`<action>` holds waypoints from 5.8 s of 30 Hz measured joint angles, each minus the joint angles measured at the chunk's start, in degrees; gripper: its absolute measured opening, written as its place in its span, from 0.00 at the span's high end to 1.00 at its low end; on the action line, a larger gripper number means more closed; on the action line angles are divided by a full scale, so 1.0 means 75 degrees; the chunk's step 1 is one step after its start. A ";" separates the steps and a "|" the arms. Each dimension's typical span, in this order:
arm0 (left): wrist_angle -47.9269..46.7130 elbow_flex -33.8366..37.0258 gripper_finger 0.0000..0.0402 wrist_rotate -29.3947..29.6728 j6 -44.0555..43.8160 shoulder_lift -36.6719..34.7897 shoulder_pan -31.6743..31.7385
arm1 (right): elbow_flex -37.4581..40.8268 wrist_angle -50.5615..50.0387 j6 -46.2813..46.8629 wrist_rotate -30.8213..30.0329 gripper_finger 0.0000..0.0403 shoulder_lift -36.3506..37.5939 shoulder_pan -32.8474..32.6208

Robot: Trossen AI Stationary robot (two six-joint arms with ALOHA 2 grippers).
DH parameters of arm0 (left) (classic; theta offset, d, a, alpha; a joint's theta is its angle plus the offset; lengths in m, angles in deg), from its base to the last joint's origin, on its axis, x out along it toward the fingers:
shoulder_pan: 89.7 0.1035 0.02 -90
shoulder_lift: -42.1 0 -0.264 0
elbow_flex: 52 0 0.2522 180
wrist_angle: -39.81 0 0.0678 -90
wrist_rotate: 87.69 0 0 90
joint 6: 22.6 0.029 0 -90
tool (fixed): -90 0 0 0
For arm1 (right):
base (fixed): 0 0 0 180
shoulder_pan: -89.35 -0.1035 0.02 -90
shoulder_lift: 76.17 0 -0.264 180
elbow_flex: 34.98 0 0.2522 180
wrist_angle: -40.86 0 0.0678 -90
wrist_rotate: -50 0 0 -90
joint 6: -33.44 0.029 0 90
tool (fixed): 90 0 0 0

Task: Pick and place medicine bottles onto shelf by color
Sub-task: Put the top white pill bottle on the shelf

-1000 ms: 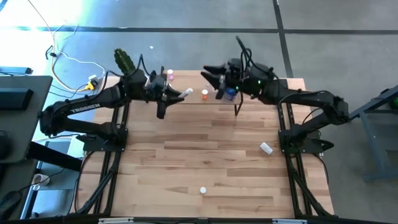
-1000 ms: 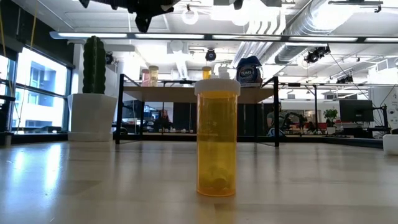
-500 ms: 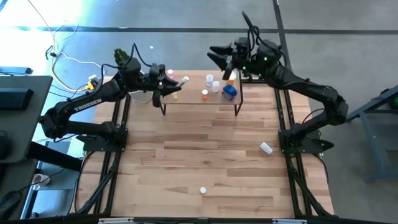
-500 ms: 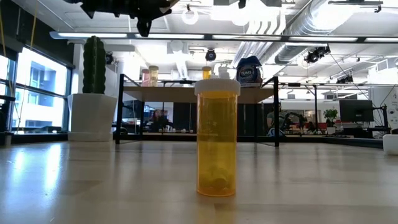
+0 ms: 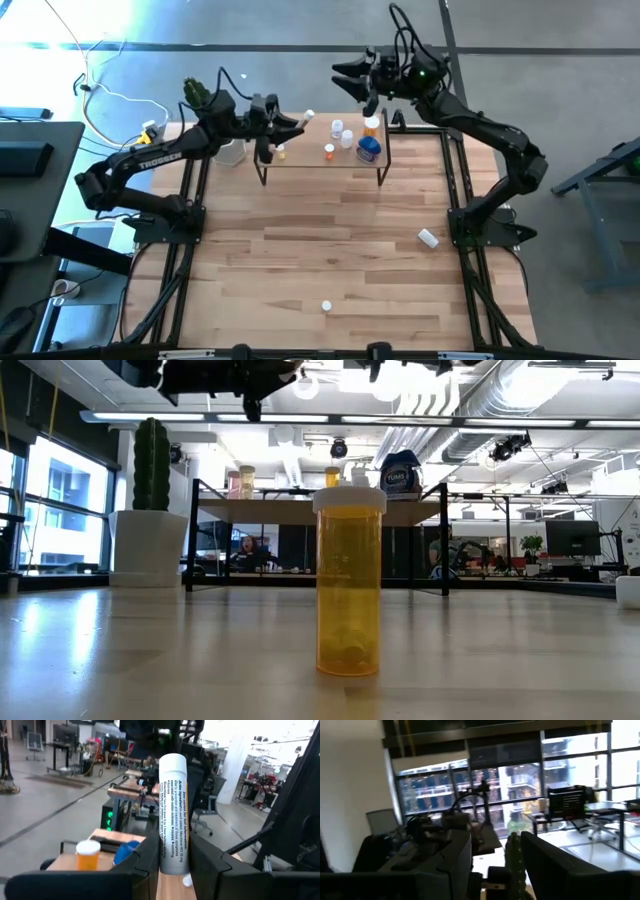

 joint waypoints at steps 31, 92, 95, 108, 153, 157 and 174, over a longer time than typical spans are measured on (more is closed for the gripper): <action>0.2388 0.0000 0.82 0.1437 -0.0315 0.0308 -0.0879 | -0.0369 -0.0367 -0.0671 0.0828 0.60 -0.0707 -0.0831; 0.1433 0.0000 0.67 0.1856 0.0641 0.0681 -0.1060 | -0.0369 -0.1503 -0.0970 -0.0891 0.85 -0.0713 -0.1517; 0.0853 0.0000 0.58 0.1868 0.0638 0.0678 -0.1055 | -0.0369 -0.1798 -0.0973 -0.1021 0.85 -0.0713 -0.1418; -0.1135 0.0003 0.49 0.2273 0.0838 -0.0087 -0.0750 | -0.0369 -0.2753 -0.1112 -0.1065 0.85 -0.0713 -0.1119; -0.8010 -0.3806 0.54 0.0365 -0.0501 0.1392 -0.0221 | -0.0369 -0.4542 -0.0961 -0.1237 0.84 -0.1575 -0.2122; -0.7996 -0.3806 0.54 0.0079 -0.0498 0.1616 -0.0274 | -0.0369 -0.4660 -0.0895 -0.1202 0.84 -0.1608 -0.2122; -0.8044 -0.3806 0.59 0.0063 -0.0264 0.1858 -0.0475 | -0.0368 -0.4764 -0.0740 -0.1191 0.84 -0.1608 -0.2119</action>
